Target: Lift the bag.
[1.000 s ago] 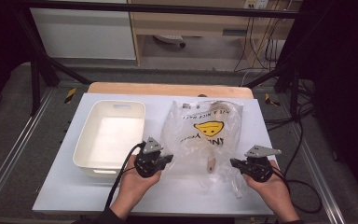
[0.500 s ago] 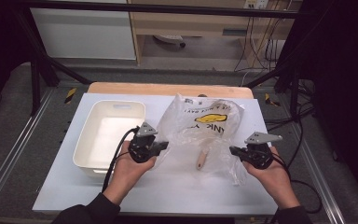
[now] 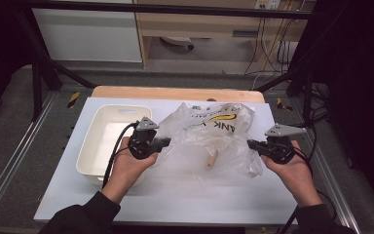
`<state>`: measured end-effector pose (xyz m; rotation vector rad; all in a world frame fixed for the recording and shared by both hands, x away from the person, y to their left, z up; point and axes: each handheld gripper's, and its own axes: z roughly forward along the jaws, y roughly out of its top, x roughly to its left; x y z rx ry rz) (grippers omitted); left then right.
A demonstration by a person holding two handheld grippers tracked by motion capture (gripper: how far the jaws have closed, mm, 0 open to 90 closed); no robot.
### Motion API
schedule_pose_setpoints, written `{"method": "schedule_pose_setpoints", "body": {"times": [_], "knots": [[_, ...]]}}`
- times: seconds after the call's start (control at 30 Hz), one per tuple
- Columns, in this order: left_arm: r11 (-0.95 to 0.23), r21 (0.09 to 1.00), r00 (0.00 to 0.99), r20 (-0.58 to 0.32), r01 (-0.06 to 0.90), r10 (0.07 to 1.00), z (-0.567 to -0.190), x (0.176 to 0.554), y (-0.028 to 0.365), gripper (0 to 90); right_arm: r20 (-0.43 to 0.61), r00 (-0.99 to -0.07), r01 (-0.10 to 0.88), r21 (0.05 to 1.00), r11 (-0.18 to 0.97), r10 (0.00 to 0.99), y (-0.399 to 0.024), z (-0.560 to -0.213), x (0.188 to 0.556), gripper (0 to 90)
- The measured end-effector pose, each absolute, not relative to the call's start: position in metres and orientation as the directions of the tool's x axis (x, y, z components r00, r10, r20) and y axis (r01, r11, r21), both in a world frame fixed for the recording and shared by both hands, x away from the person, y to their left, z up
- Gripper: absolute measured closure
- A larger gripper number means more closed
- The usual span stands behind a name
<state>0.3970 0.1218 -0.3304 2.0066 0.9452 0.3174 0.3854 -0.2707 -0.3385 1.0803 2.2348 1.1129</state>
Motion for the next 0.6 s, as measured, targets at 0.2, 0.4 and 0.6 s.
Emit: {"method": "schedule_pose_setpoints", "body": {"times": [0.2,0.4,0.6], "knots": [[-0.337,0.800,0.683,-0.119,0.496,0.721,-0.327,0.398,0.121,90.0,-0.021,-0.612,0.455,0.808,0.374,0.791,-0.272,-0.336,0.387,90.0],[-0.339,0.809,0.696,-0.116,0.480,0.708,-0.323,0.400,0.121,90.0,-0.016,-0.616,0.455,0.808,0.373,0.788,-0.270,-0.335,0.390,90.0],[-0.347,0.809,0.700,-0.107,0.475,0.706,-0.315,0.407,0.121,90.0,-0.008,-0.624,0.455,0.809,0.371,0.782,-0.264,-0.329,0.399,90.0]]}}
